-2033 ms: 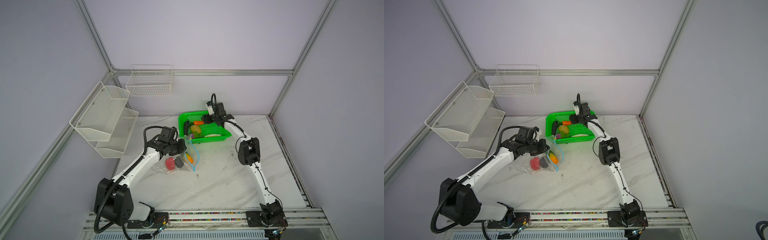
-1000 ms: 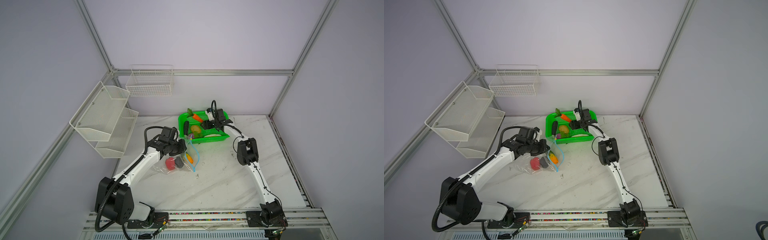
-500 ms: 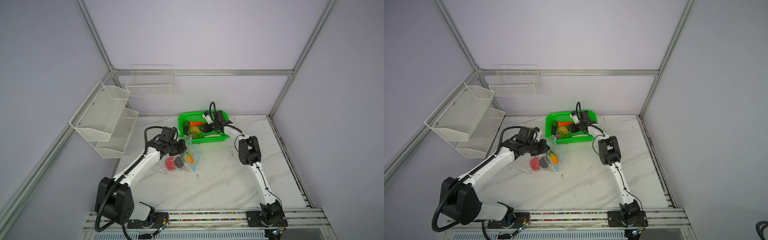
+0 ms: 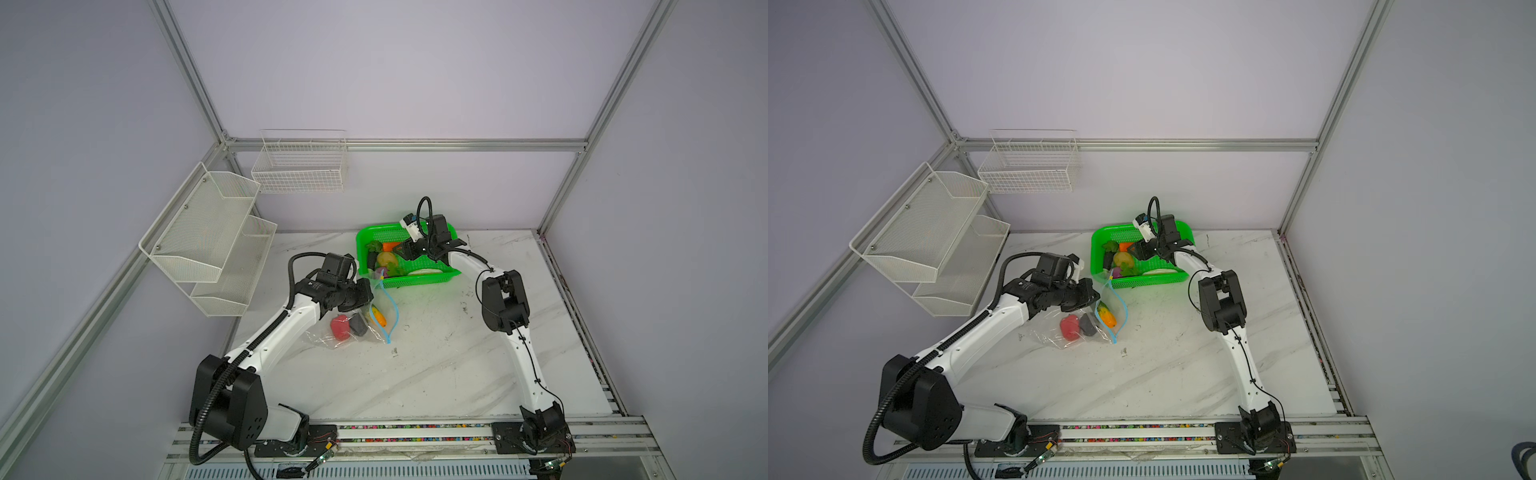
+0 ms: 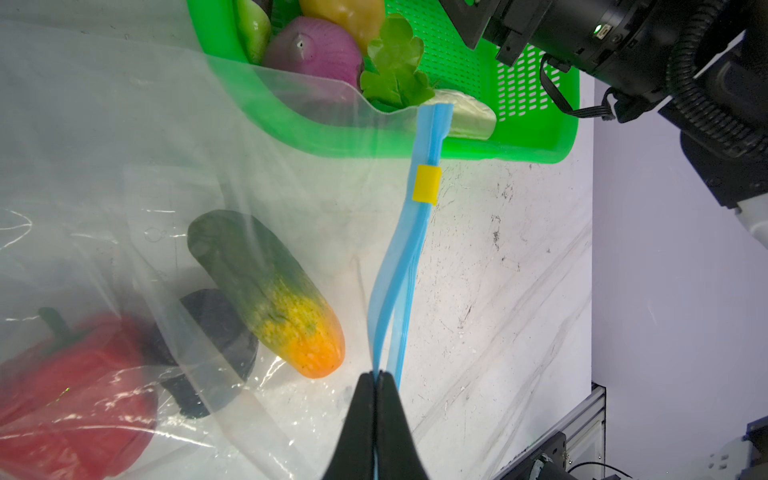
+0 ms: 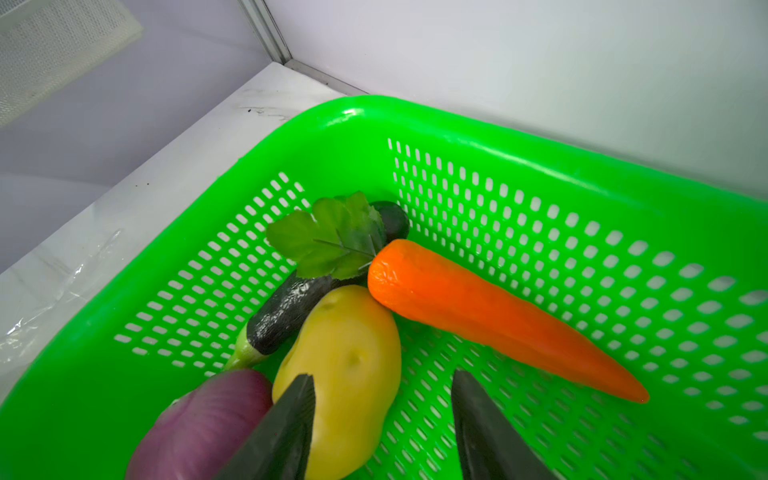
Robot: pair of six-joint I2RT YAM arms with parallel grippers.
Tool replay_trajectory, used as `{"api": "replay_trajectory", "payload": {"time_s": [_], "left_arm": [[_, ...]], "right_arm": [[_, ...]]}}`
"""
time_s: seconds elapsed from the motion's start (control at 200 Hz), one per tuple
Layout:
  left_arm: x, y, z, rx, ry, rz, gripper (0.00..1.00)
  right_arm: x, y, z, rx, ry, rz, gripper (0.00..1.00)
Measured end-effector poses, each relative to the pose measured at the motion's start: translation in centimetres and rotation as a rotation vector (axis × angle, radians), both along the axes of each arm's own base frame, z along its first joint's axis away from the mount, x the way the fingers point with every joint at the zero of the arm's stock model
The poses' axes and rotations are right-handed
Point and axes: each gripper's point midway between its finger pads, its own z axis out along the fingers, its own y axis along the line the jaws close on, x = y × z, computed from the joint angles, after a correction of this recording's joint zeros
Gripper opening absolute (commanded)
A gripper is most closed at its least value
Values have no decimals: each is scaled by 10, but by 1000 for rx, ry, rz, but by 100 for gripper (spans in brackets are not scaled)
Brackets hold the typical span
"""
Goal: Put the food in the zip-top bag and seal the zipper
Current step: 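Shift the right gripper to the yellow potato and grasp it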
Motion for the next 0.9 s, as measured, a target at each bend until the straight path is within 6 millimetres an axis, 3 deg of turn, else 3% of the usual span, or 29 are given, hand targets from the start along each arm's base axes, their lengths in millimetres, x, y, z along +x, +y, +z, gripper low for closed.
{"api": "replay_trajectory", "payload": {"time_s": [0.195,0.345,0.535,0.67,0.9], "left_arm": [[0,1,3,0,-9,3,0],[0,1,3,0,-9,2,0],[0,1,3,0,-9,2,0],[-1,1,5,-2,-14,2,0],[-3,2,11,-8,-29,3,0]], "right_arm": [[1,9,26,9,-9,33,62],[-7,11,30,-9,24,49,65],[-21,23,9,-48,80,68,69],[-22,30,-14,-74,108,66,78],[-21,31,-46,-119,146,35,81]]}}
